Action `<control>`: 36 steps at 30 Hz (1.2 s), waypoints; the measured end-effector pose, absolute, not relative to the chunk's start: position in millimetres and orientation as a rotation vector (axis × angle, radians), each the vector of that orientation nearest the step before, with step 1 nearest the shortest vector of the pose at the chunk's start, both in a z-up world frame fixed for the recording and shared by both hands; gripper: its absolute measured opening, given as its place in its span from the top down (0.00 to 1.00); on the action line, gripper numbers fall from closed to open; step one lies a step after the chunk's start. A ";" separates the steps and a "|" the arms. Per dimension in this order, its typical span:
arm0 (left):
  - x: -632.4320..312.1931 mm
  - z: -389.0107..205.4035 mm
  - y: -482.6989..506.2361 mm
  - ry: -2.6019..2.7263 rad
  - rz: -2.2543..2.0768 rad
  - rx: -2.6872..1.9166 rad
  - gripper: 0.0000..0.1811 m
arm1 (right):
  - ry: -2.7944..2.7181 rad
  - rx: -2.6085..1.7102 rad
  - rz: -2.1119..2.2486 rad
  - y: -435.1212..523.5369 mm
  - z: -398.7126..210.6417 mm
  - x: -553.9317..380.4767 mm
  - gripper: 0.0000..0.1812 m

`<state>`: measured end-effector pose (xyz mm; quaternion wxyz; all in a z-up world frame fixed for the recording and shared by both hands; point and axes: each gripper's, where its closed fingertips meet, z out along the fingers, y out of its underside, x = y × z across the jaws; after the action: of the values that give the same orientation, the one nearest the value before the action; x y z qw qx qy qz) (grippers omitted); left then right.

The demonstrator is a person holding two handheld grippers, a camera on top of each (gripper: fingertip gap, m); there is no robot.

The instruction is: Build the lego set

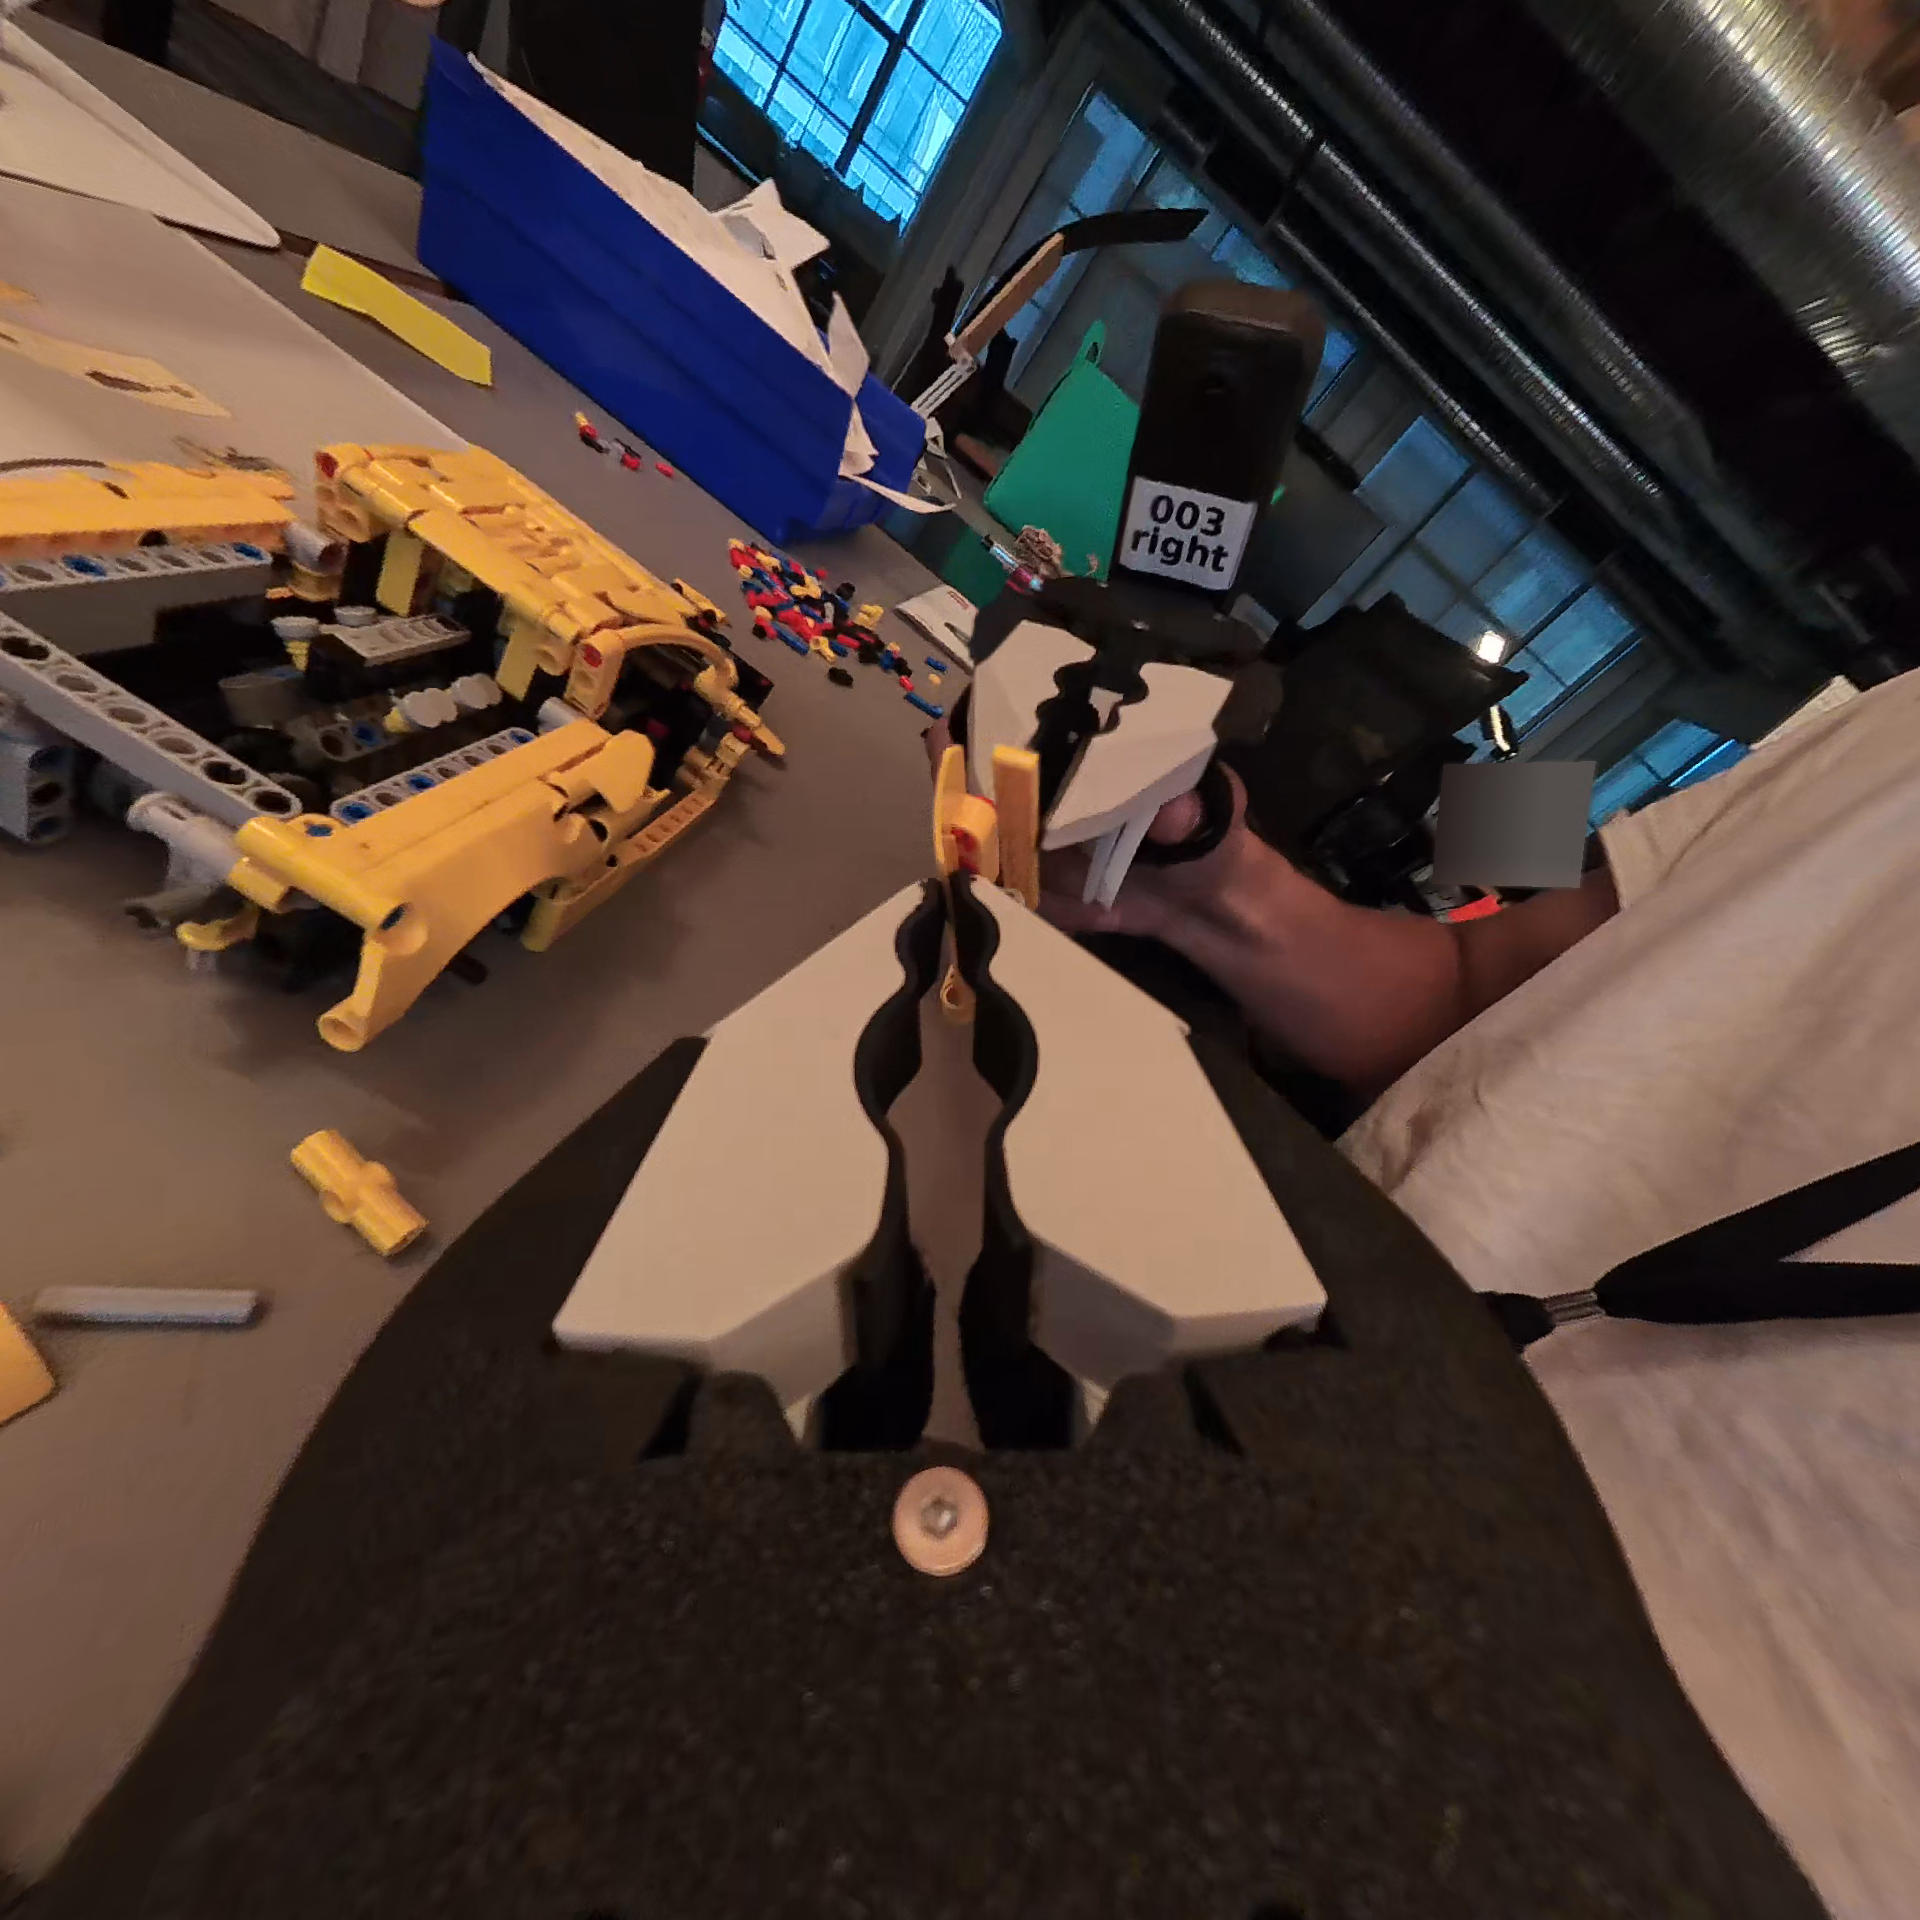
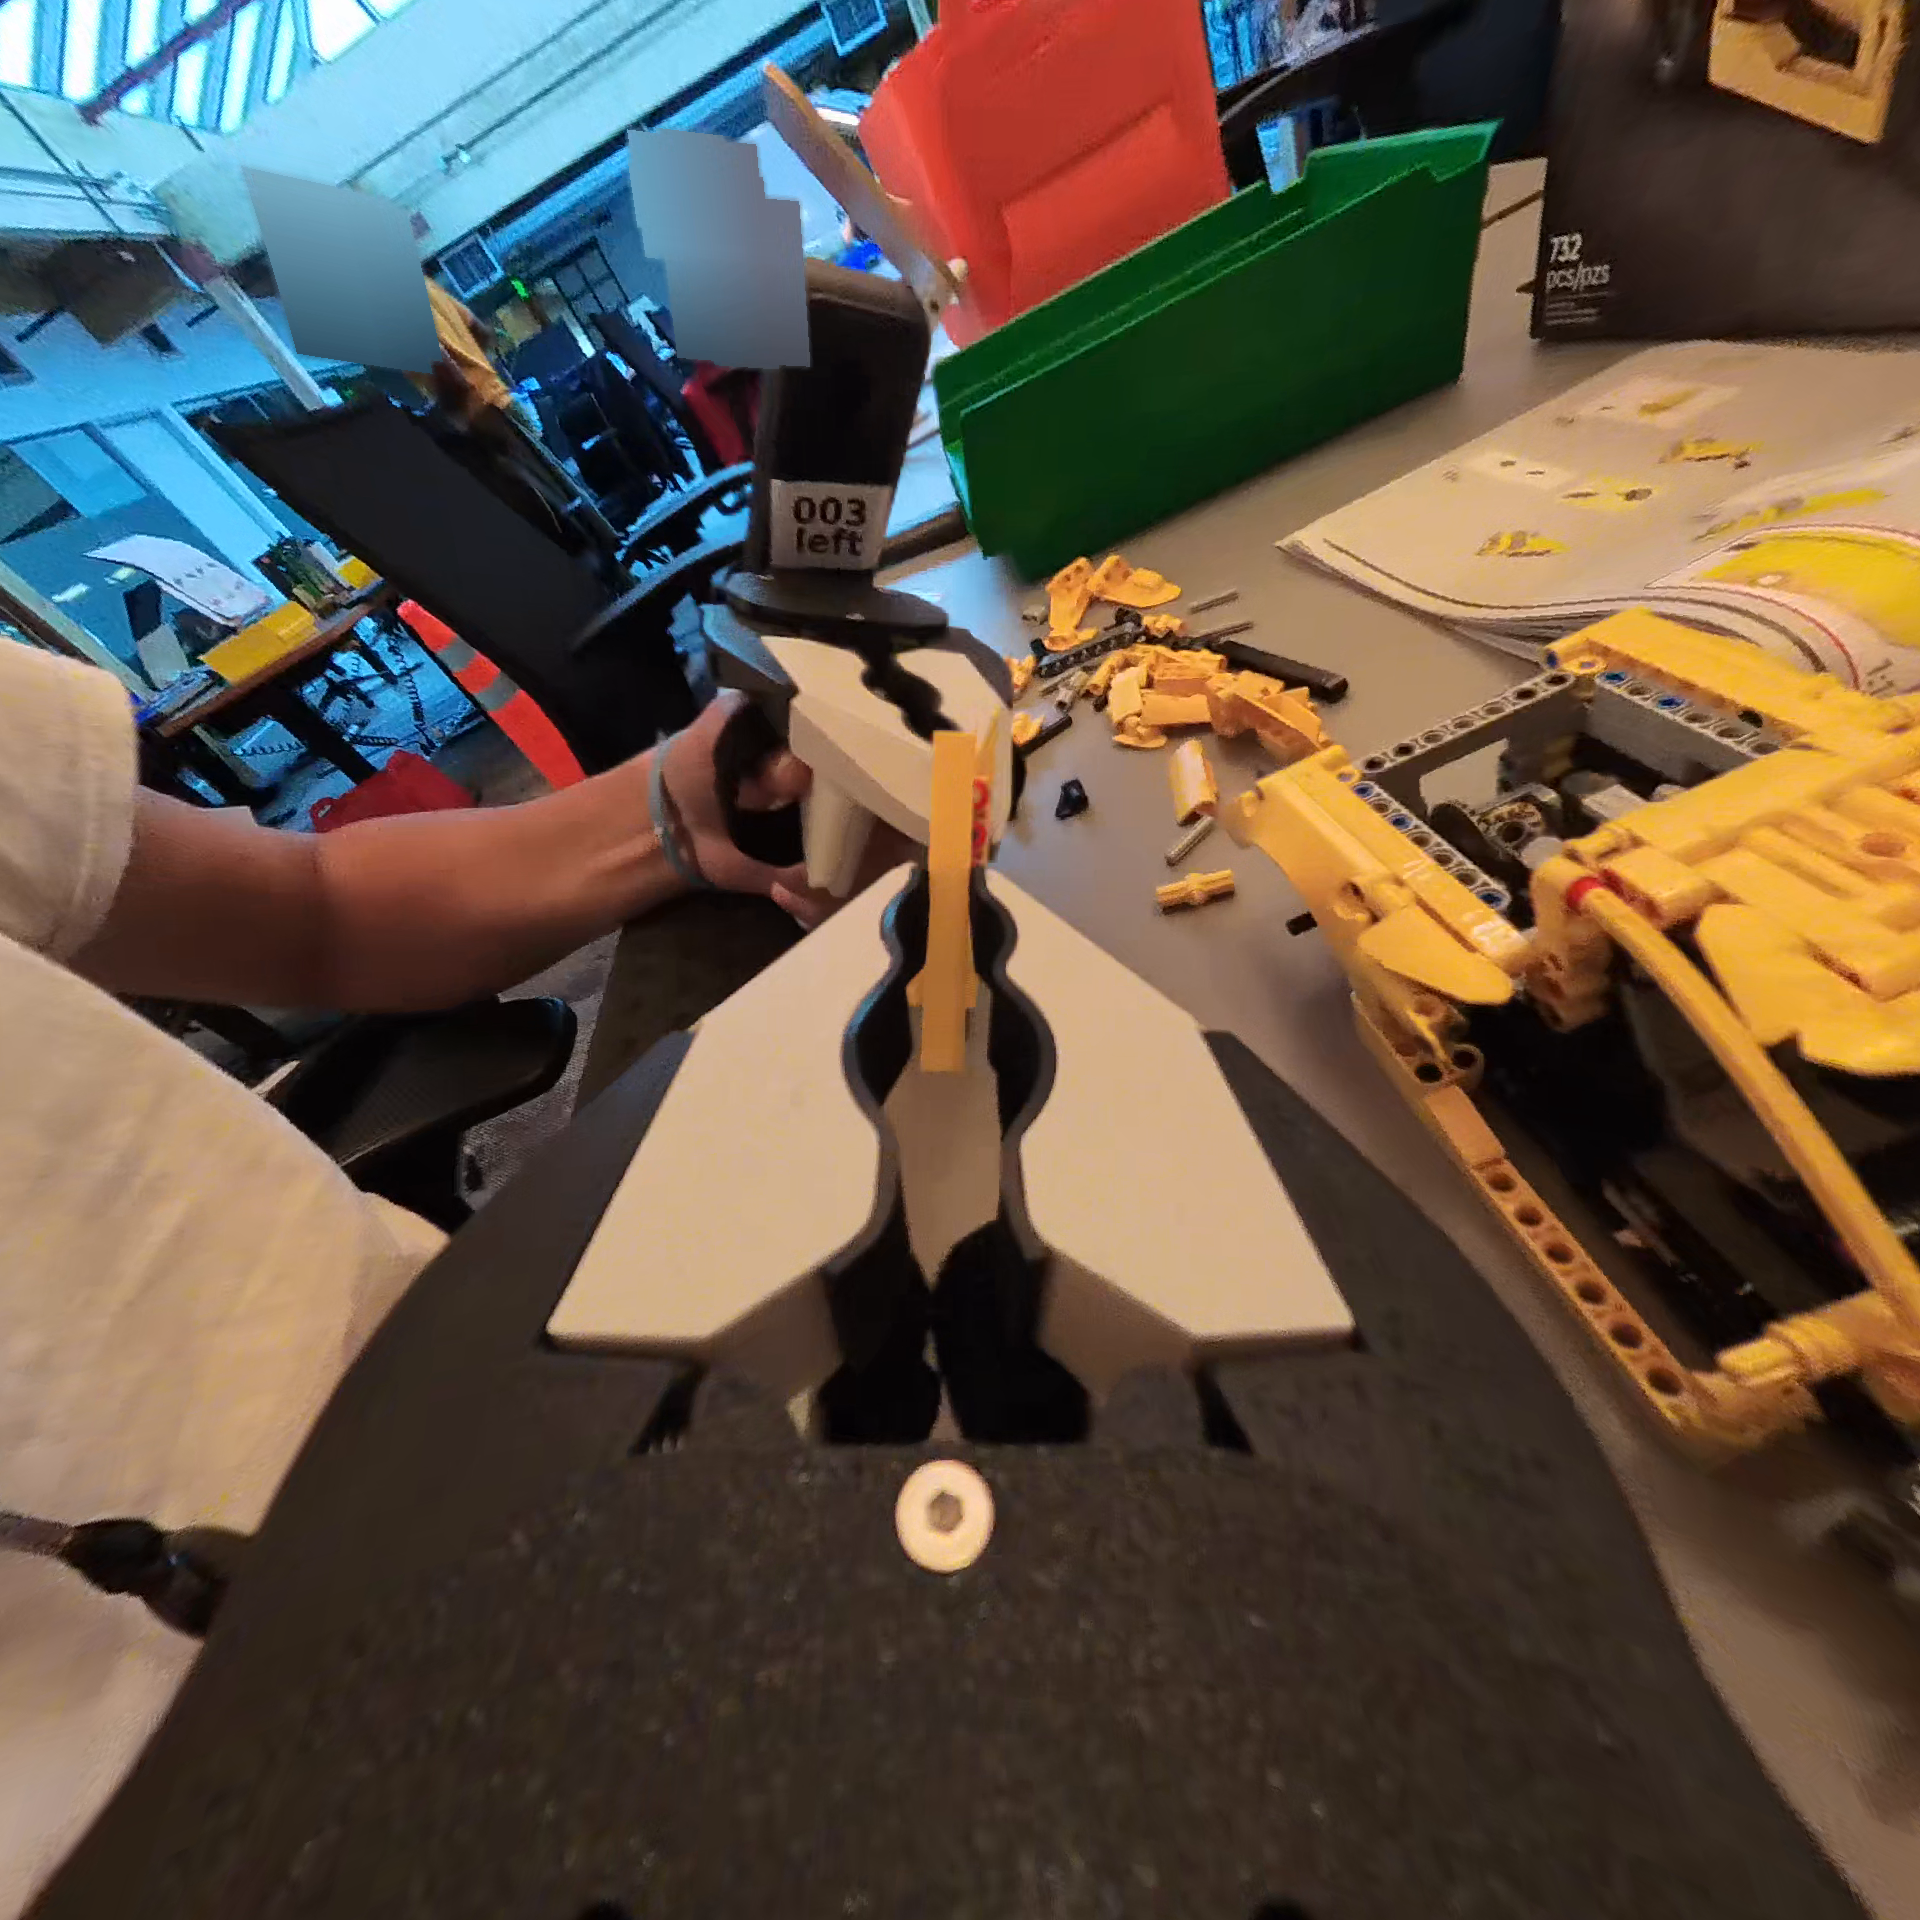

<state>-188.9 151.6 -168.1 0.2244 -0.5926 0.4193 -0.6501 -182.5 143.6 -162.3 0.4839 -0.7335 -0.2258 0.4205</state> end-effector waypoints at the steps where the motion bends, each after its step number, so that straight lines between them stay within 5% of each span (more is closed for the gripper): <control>1: -188.4 -166.7 151.1 1.151 -1.813 -1.632 0.99 | -0.558 -1.796 1.012 144.7 -163.1 -185.2 0.97; 36: -184.7 -178.3 161.8 1.085 -1.795 -1.731 1.00 | -0.536 -1.841 1.049 156.5 -177.3 -183.6 0.96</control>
<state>-184.7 161.8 -178.3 0.2093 -0.6224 0.3903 -0.6454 -183.6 156.5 -177.3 0.4600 -0.7479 -0.2178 0.4262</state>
